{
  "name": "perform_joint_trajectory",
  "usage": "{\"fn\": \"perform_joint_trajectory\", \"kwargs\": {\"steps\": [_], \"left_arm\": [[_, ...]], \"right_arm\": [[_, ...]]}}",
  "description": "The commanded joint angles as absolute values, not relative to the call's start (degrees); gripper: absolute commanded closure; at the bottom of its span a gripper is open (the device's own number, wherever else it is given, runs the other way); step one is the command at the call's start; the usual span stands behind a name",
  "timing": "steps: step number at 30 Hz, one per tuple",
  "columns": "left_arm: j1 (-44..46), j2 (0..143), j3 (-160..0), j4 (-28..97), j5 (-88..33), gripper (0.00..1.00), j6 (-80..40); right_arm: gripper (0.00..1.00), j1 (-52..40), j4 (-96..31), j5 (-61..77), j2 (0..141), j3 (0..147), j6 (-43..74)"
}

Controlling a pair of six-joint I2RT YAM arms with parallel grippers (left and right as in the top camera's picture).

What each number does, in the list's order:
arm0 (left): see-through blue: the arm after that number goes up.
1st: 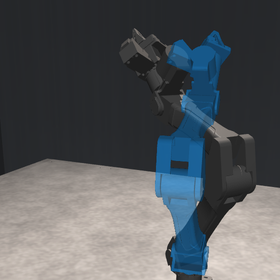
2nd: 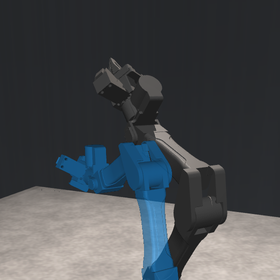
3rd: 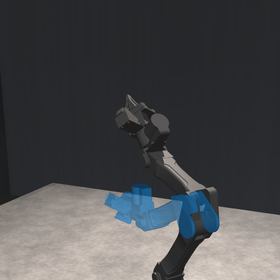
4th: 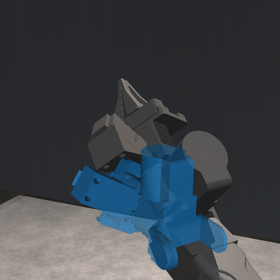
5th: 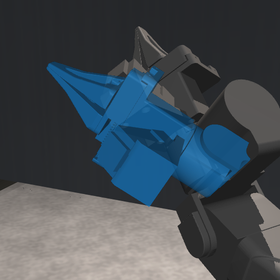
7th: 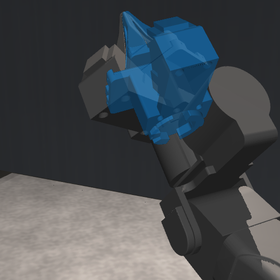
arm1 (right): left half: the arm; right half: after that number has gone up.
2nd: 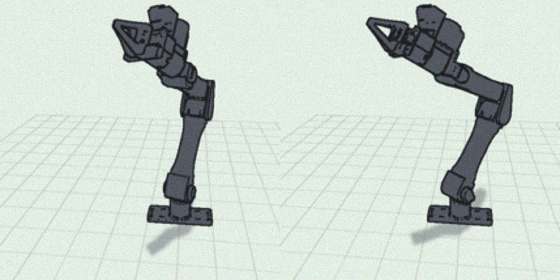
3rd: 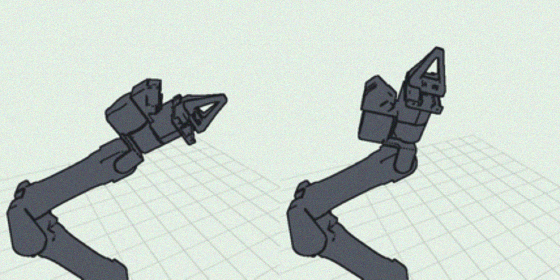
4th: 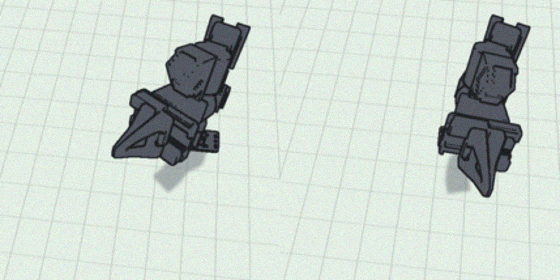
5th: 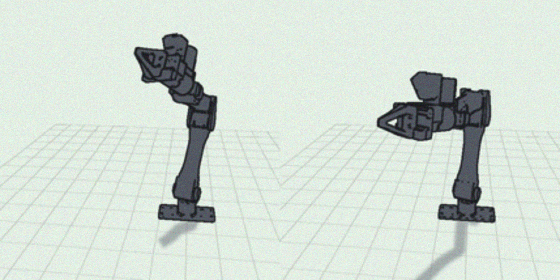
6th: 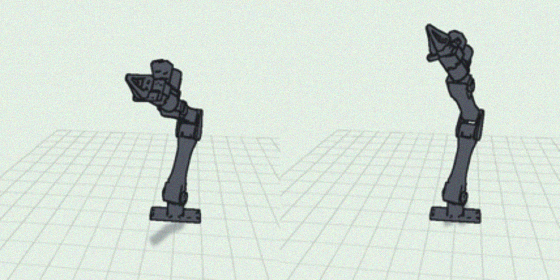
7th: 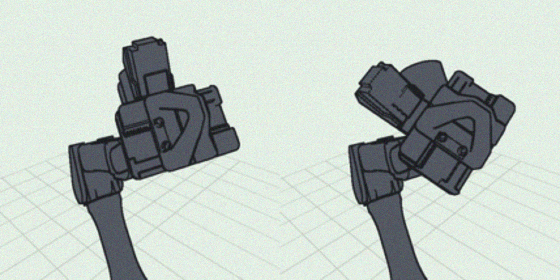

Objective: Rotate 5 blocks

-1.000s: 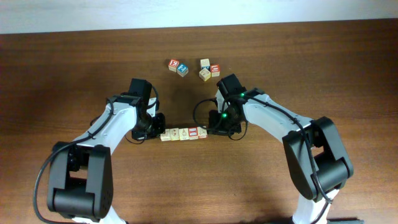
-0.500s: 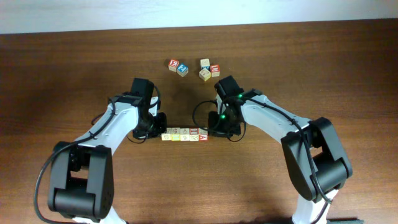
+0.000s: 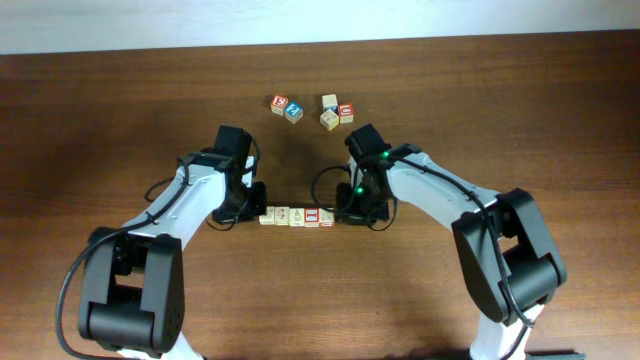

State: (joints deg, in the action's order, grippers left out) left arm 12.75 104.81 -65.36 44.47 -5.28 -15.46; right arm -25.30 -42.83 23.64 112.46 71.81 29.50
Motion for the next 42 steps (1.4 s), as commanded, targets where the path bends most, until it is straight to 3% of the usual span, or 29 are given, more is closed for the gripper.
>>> {"fn": "perform_joint_trajectory", "kwargs": {"steps": [1, 5, 11, 16, 35, 42], "left_arm": [[13.0, 105.2, -65.1, 44.6, -2.1, 0.99, -15.8], [12.1, 105.2, -65.1, 44.5, -5.2, 1.00, -11.4], [2.8, 105.2, -65.1, 44.7, -27.3, 1.00, 8.1], [1.4, 105.2, -65.1, 46.7, -30.7, 1.00, 13.5], [1.3, 110.7, -65.1, 44.2, -34.8, 1.00, 10.7], [1.3, 110.7, -65.1, 44.2, -34.8, 1.00, 9.9]], "right_arm": [[0.84, -23.6, -43.5, 23.8, 113.0, 72.1, 28.9], [0.88, -23.1, -42.7, 28.2, 113.0, 72.1, 21.9], [0.92, -17.6, -44.8, 35.4, 113.0, 72.0, 11.1], [0.92, -17.6, -44.9, 35.4, 113.0, 72.0, 11.1], [0.92, -17.6, -44.8, 35.4, 113.0, 71.9, 11.4], [0.96, -18.8, -40.6, 35.4, 113.0, 67.7, 24.4]]}}
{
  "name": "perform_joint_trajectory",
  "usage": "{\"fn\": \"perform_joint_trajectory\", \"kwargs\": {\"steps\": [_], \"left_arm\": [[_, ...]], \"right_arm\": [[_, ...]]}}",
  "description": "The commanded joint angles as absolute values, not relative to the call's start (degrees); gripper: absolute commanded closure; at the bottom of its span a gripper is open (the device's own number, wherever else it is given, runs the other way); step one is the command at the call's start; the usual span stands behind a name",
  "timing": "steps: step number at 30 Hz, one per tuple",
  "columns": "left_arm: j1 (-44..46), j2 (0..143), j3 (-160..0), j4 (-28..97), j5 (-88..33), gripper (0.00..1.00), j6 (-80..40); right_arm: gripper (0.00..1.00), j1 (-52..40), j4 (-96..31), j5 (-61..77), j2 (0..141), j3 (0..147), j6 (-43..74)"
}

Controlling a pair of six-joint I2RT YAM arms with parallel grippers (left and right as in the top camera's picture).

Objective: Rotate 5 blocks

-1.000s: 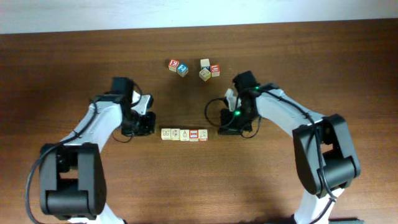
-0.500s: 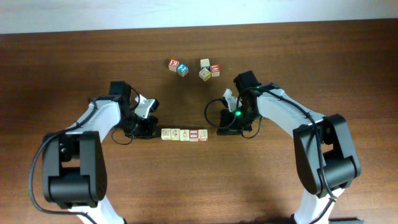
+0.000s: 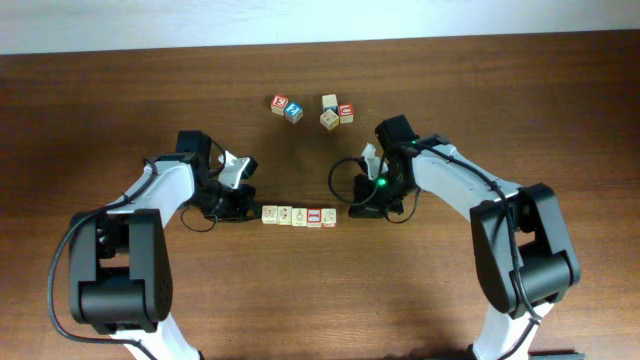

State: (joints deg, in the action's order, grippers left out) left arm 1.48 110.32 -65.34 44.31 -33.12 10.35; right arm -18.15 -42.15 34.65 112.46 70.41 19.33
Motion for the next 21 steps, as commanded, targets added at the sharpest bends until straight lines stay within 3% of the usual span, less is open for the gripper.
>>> {"fn": "perform_joint_trajectory", "kwargs": {"steps": [1, 21], "left_arm": [[1.3, 110.7, -65.1, 44.2, -34.8, 1.00, 9.7], [1.3, 110.7, -65.1, 43.1, -36.2, 1.00, 5.6]], "right_arm": [[0.96, -18.7, -40.2, 35.4, 113.0, 67.4, 24.5], [0.95, -19.0, -37.8, 38.0, 113.0, 67.4, 24.5]]}}
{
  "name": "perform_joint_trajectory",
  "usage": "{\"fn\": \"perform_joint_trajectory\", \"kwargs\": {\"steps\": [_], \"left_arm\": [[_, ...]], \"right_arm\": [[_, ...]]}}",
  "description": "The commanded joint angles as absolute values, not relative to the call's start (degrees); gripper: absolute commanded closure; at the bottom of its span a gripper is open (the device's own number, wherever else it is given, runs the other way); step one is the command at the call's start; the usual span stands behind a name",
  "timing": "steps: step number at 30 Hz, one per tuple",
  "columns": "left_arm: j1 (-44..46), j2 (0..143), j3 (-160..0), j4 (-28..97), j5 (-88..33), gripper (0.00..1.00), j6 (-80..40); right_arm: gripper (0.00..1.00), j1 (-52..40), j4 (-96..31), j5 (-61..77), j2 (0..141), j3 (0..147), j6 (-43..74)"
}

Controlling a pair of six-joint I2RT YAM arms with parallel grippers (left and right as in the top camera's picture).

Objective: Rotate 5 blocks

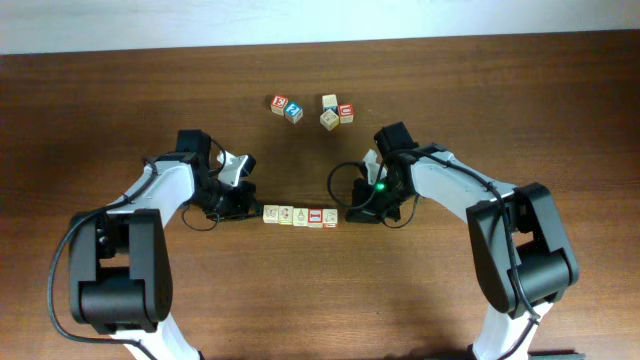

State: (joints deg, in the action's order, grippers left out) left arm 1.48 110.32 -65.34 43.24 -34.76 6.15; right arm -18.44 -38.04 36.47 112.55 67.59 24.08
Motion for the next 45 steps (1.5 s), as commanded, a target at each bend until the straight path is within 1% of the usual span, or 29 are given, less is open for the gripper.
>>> {"fn": "perform_joint_trajectory", "kwargs": {"steps": [1, 11, 32, 39, 45], "left_arm": [[1.3, 110.7, -65.1, 43.1, -36.2, 1.00, 5.6], [1.3, 110.7, -65.1, 43.1, -36.3, 1.00, 5.6], [1.3, 110.7, -65.1, 43.6, -36.3, 1.00, 5.6], [1.3, 110.7, -65.1, 43.6, -36.3, 1.00, 5.6], [1.3, 110.7, -65.1, 43.6, -36.3, 1.00, 5.6]], "right_arm": [[0.96, -19.1, -37.6, 38.0, 113.0, 67.4, 24.5], [0.95, -20.7, -37.2, 37.9, 113.0, 67.4, 22.8], [0.96, -20.7, -34.9, 39.1, 114.8, 67.4, 22.7], [0.96, -20.7, -34.2, 43.8, 114.5, 67.4, 17.9], [0.95, -20.7, -33.5, 44.0, 112.4, 67.4, 16.9]]}}
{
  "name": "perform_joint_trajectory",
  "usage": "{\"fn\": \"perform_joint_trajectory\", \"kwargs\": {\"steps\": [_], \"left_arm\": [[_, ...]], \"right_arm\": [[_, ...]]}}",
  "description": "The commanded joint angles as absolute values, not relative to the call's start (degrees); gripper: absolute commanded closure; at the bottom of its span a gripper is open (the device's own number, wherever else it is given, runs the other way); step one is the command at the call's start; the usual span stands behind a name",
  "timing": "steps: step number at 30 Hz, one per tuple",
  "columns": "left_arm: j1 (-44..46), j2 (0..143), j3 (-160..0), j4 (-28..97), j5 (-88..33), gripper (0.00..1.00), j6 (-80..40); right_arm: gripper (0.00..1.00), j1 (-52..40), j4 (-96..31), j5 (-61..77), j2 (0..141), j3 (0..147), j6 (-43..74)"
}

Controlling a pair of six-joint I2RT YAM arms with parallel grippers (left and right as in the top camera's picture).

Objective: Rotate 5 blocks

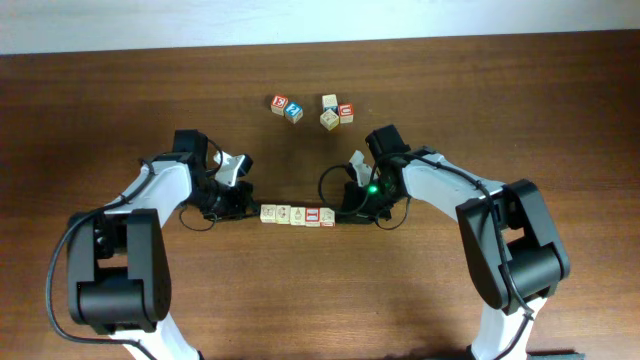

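A row of several small wooden picture blocks (298, 215) lies end to end at the table's middle, in the overhead view. My left gripper (247, 207) sits low at the row's left end, at or next to the first block (268, 213). My right gripper (343, 209) sits at the right end, against the last block (328, 215). Both sets of fingers are dark and seen from above, so the gap between them is not readable. Neither gripper visibly holds a block.
Several loose blocks lie farther back: a red one (279, 103) and a blue one (293, 111) together, then a cluster (335, 112) of three to their right. The table's far edge (320, 42) meets a white wall.
My right gripper has moved left and now sits against the row's right end. The row has shifted a few pixels to the left. My left arm has hardly moved.
At first both grippers stood close against the two ends of the row. Then both were drawn back outward, the left wrist turned over, leaving small gaps. After that the right gripper stood nearer, and now it is at the row's end again.
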State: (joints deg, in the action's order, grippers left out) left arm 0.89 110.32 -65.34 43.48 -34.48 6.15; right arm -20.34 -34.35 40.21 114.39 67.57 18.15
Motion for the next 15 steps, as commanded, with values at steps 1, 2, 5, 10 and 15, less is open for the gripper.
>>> {"fn": "perform_joint_trajectory", "kwargs": {"steps": [1, 2, 5, 10, 15], "left_arm": [[1.3, 110.7, -65.1, 43.6, -36.3, 1.00, 5.6], [1.3, 110.7, -65.1, 43.6, -36.3, 1.00, 5.6], [1.3, 110.7, -65.1, 43.6, -36.3, 1.00, 5.6], [1.3, 110.7, -65.1, 43.6, -36.3, 1.00, 5.6], [1.3, 110.7, -65.1, 43.6, -36.3, 1.00, 5.6]], "right_arm": [[0.95, -20.7, -33.3, 44.0, 112.0, 67.4, 16.9], [0.95, -20.7, -33.1, 44.1, 111.8, 67.4, 16.9], [0.96, -22.1, -32.0, 44.6, 111.2, 67.5, 16.9], [0.96, -23.5, -31.0, 44.7, 109.7, 67.9, 16.9], [0.95, -23.9, -30.6, 46.4, 109.3, 68.2, 16.5]]}}
